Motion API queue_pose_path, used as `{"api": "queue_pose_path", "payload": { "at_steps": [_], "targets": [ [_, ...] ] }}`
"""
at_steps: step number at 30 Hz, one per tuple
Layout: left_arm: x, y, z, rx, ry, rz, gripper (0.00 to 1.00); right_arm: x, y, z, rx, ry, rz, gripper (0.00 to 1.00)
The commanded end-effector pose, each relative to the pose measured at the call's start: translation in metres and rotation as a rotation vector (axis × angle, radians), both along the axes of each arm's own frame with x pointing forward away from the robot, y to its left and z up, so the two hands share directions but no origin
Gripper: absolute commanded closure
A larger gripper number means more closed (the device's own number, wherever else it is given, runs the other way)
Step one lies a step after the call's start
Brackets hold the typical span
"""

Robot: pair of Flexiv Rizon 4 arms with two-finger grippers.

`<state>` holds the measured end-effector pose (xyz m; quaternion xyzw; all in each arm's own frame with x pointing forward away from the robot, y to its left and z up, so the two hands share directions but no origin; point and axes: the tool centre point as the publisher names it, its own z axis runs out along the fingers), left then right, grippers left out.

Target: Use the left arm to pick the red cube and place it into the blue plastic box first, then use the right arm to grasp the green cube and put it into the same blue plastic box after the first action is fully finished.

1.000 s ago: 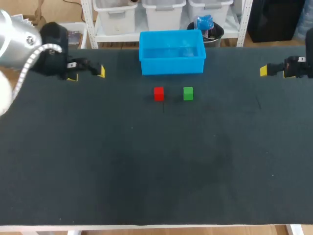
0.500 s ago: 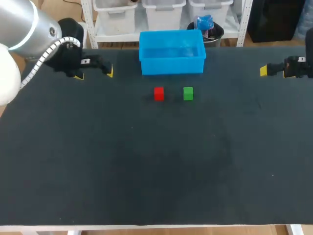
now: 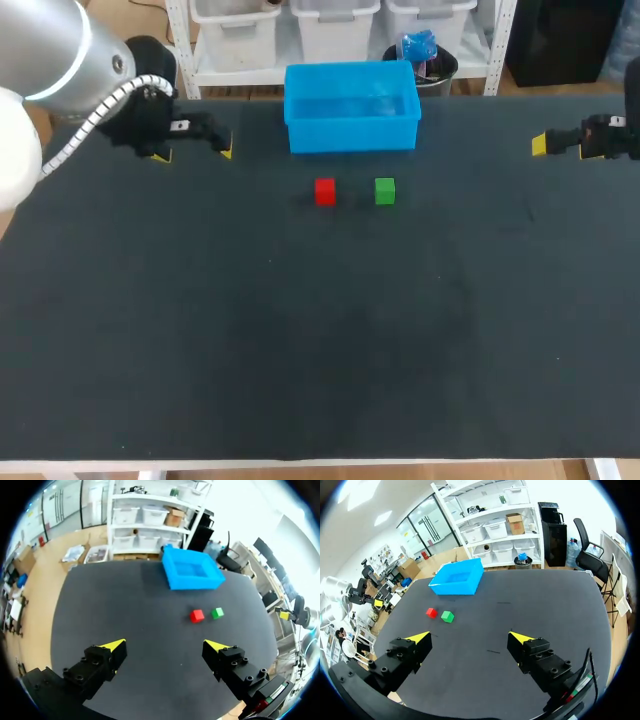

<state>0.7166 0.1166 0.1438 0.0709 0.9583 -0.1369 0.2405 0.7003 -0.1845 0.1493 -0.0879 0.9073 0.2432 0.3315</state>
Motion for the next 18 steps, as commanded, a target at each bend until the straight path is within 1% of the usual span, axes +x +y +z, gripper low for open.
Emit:
{"api": "queue_pose_path", "payload": {
  "at_steps": [1,2,3,4,5,6,8,9,11,13,18],
  "targets": [
    [0.011,-0.022,0.001,0.083,0.049,0.051,0.0,0.0,0.0,0.0,0.0,0.0,0.001,0.0],
    [0.015,-0.028,-0.001,0.117,0.083,0.067,0.0,0.0,0.0,0.0,0.0,0.0,0.001,0.0],
    [0.017,-0.033,-0.003,0.155,0.091,0.077,0.0,0.0,0.0,0.0,0.0,0.0,0.001,0.0],
    [0.018,-0.036,-0.004,0.176,0.097,0.091,0.0,0.0,0.0,0.0,0.0,0.0,0.001,0.0],
    [0.021,-0.042,-0.005,0.176,0.126,0.101,0.0,0.0,0.0,0.0,0.0,0.0,0.001,0.0],
    [0.022,-0.045,-0.006,0.178,0.133,0.108,0.0,0.0,0.0,0.0,0.0,0.0,0.001,0.0],
    [0.024,-0.053,-0.008,0.224,0.147,0.132,0.0,0.0,0.0,0.0,0.0,0.0,0.001,0.0],
    [0.025,-0.056,-0.009,0.216,0.163,0.143,0.0,0.0,0.0,0.0,0.0,0.0,0.001,0.0],
    [0.027,-0.061,-0.012,0.232,0.193,0.167,0.0,0.0,0.0,0.0,0.0,0.0,0.001,0.0],
    [0.028,-0.067,-0.014,0.214,0.209,0.171,0.0,0.0,0.0,0.0,0.0,0.0,0.001,0.0],
    [0.029,-0.082,-0.02,0.222,0.214,0.161,0.0,0.0,0.0,0.0,0.0,0.0,0.001,0.0]
  ]
}}
